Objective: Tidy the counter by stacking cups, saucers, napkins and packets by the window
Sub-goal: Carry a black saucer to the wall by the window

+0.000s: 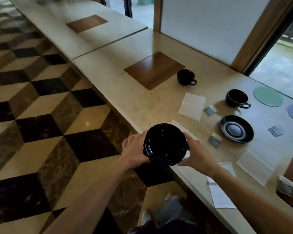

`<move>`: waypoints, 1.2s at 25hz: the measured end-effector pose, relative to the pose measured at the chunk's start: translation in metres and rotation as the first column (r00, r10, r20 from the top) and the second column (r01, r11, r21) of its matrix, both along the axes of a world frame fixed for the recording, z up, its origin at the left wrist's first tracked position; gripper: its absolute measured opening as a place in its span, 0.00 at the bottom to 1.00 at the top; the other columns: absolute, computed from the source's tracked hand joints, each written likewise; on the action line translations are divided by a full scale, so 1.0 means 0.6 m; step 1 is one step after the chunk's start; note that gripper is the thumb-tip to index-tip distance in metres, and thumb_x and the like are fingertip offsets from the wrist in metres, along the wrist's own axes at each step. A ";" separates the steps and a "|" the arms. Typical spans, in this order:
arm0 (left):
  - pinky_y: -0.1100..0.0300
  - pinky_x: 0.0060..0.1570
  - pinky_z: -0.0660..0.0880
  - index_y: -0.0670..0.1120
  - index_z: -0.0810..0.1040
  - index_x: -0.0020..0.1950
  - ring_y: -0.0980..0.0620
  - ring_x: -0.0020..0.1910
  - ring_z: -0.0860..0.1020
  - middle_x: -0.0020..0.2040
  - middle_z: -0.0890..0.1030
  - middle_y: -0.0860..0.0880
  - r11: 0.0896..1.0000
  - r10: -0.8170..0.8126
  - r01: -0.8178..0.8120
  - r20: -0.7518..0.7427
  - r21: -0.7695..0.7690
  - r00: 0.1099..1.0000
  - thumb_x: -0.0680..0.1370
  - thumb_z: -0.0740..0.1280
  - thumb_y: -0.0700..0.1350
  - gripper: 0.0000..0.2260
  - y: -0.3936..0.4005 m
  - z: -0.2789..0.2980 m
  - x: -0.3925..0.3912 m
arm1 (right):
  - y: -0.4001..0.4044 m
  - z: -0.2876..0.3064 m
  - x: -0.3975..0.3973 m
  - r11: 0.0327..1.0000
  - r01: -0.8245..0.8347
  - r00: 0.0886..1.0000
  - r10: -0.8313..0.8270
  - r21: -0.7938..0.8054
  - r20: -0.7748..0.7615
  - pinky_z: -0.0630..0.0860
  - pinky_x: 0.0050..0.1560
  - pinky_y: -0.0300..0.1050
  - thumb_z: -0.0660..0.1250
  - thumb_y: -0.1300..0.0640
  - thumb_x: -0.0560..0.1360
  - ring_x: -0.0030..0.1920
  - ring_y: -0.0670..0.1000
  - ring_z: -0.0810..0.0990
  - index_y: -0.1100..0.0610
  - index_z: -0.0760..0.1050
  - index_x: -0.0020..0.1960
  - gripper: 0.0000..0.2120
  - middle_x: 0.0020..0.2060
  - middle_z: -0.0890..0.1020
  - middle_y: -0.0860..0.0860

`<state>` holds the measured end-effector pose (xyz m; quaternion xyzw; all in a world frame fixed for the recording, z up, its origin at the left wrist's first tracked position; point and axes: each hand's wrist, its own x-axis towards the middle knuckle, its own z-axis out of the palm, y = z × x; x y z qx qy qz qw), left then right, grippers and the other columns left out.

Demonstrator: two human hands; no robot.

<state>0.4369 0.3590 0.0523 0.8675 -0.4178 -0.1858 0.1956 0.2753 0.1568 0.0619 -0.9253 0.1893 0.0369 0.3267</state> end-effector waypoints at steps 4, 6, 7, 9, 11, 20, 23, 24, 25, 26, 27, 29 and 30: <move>0.45 0.69 0.61 0.54 0.54 0.75 0.49 0.66 0.65 0.64 0.69 0.54 0.999 0.046 -0.046 -0.030 0.007 0.998 0.60 0.68 0.63 0.46 -0.014 -0.004 0.063 | -0.024 -0.009 0.073 0.999 -0.031 0.999 0.031 0.005 0.006 0.76 0.57 0.58 0.78 0.38 0.57 0.60 0.52 0.76 0.36 0.52 0.74 0.53 0.64 0.76 0.41; 0.44 0.70 0.60 0.54 0.55 0.75 0.49 0.67 0.65 0.65 0.69 0.53 0.998 0.067 -0.067 -0.054 -0.001 0.996 0.61 0.70 0.62 0.46 -0.036 -0.002 0.109 | -0.048 -0.016 0.121 0.999 -0.020 1.000 0.020 0.033 0.014 0.74 0.59 0.57 0.80 0.42 0.58 0.61 0.52 0.73 0.37 0.51 0.74 0.53 0.65 0.75 0.43; 0.44 0.71 0.59 0.53 0.54 0.76 0.48 0.69 0.63 0.67 0.68 0.52 0.997 0.079 -0.078 -0.059 0.005 0.995 0.62 0.70 0.63 0.46 -0.048 0.000 0.130 | -0.061 -0.017 0.142 0.999 -0.018 1.000 0.017 0.050 0.022 0.74 0.60 0.57 0.80 0.44 0.59 0.61 0.52 0.72 0.38 0.52 0.74 0.52 0.65 0.74 0.43; 0.45 0.74 0.53 0.52 0.51 0.78 0.47 0.72 0.58 0.71 0.64 0.51 0.997 0.075 -0.074 -0.064 0.019 0.995 0.64 0.72 0.63 0.49 -0.076 0.010 0.170 | -0.088 -0.021 0.180 0.997 0.001 0.998 -0.005 0.074 0.058 0.72 0.61 0.55 0.81 0.46 0.60 0.60 0.51 0.71 0.40 0.53 0.74 0.52 0.65 0.74 0.44; 0.51 0.73 0.49 0.49 0.50 0.79 0.48 0.74 0.56 0.73 0.62 0.50 0.999 0.037 -0.036 -0.037 0.029 0.999 0.68 0.74 0.59 0.48 -0.117 0.025 0.210 | -0.119 -0.023 0.214 0.995 0.039 0.996 -0.046 0.090 0.080 0.72 0.59 0.54 0.82 0.47 0.60 0.58 0.49 0.70 0.41 0.54 0.74 0.51 0.64 0.74 0.45; 0.50 0.71 0.51 0.53 0.52 0.78 0.48 0.71 0.58 0.71 0.64 0.50 0.997 -0.052 0.054 -0.040 0.048 0.998 0.68 0.74 0.59 0.46 -0.297 0.037 0.308 | -0.254 -0.015 0.274 0.973 0.214 0.974 -0.219 0.082 0.052 0.72 0.56 0.52 0.79 0.45 0.61 0.60 0.51 0.70 0.40 0.53 0.74 0.50 0.63 0.76 0.44; 0.50 0.70 0.52 0.53 0.53 0.78 0.50 0.70 0.58 0.72 0.64 0.52 0.990 -0.135 0.136 -0.028 0.043 0.990 0.67 0.75 0.60 0.46 -0.352 0.045 0.323 | -0.280 -0.009 0.268 0.956 0.280 0.958 -0.285 0.086 0.044 0.74 0.54 0.54 0.79 0.44 0.61 0.58 0.52 0.71 0.40 0.52 0.73 0.50 0.62 0.77 0.45; 0.50 0.70 0.52 0.53 0.54 0.77 0.50 0.71 0.58 0.72 0.64 0.52 0.985 -0.161 0.162 -0.023 0.053 0.987 0.67 0.75 0.61 0.46 -0.368 0.043 0.328 | -0.287 -0.008 0.266 0.947 0.310 0.949 -0.314 0.085 0.040 0.75 0.54 0.56 0.79 0.43 0.61 0.59 0.52 0.71 0.40 0.52 0.74 0.50 0.62 0.77 0.45; 0.49 0.71 0.53 0.53 0.54 0.77 0.50 0.71 0.59 0.72 0.64 0.52 0.979 -0.193 0.195 -0.024 0.063 0.981 0.66 0.74 0.63 0.47 -0.386 0.038 0.335 | -0.294 -0.008 0.262 0.934 0.346 0.937 -0.349 0.085 0.031 0.75 0.55 0.57 0.79 0.42 0.60 0.59 0.53 0.71 0.41 0.52 0.74 0.51 0.62 0.77 0.46; 0.49 0.71 0.54 0.53 0.54 0.77 0.50 0.71 0.60 0.71 0.65 0.52 0.972 -0.221 0.223 -0.034 0.074 0.975 0.65 0.74 0.64 0.47 -0.400 0.034 0.340 | -0.298 -0.006 0.259 0.923 0.376 0.925 -0.379 0.082 0.025 0.75 0.55 0.57 0.78 0.41 0.60 0.60 0.52 0.71 0.41 0.53 0.74 0.51 0.62 0.77 0.46; 0.48 0.72 0.55 0.54 0.54 0.77 0.50 0.71 0.61 0.71 0.66 0.52 0.965 -0.250 0.252 -0.044 0.075 0.967 0.65 0.73 0.65 0.47 -0.413 0.029 0.346 | -0.301 -0.006 0.255 0.912 0.403 0.914 -0.405 0.079 0.021 0.75 0.55 0.56 0.78 0.40 0.59 0.59 0.52 0.71 0.41 0.53 0.74 0.51 0.62 0.77 0.45; 0.45 0.72 0.56 0.55 0.54 0.77 0.51 0.72 0.61 0.72 0.65 0.54 0.948 -0.301 0.306 -0.066 0.085 0.951 0.64 0.72 0.67 0.48 -0.441 0.020 0.358 | -0.308 -0.003 0.249 0.891 0.450 0.892 -0.452 0.064 0.012 0.74 0.54 0.54 0.77 0.40 0.58 0.58 0.52 0.72 0.40 0.54 0.74 0.51 0.60 0.78 0.46; 0.46 0.72 0.56 0.56 0.53 0.77 0.51 0.72 0.61 0.72 0.65 0.54 0.938 -0.332 0.337 -0.066 0.083 0.941 0.64 0.72 0.67 0.47 -0.457 0.019 0.364 | -0.313 -0.001 0.249 0.878 0.475 0.879 -0.476 0.057 0.005 0.74 0.54 0.54 0.78 0.41 0.58 0.58 0.53 0.72 0.40 0.55 0.74 0.51 0.59 0.79 0.46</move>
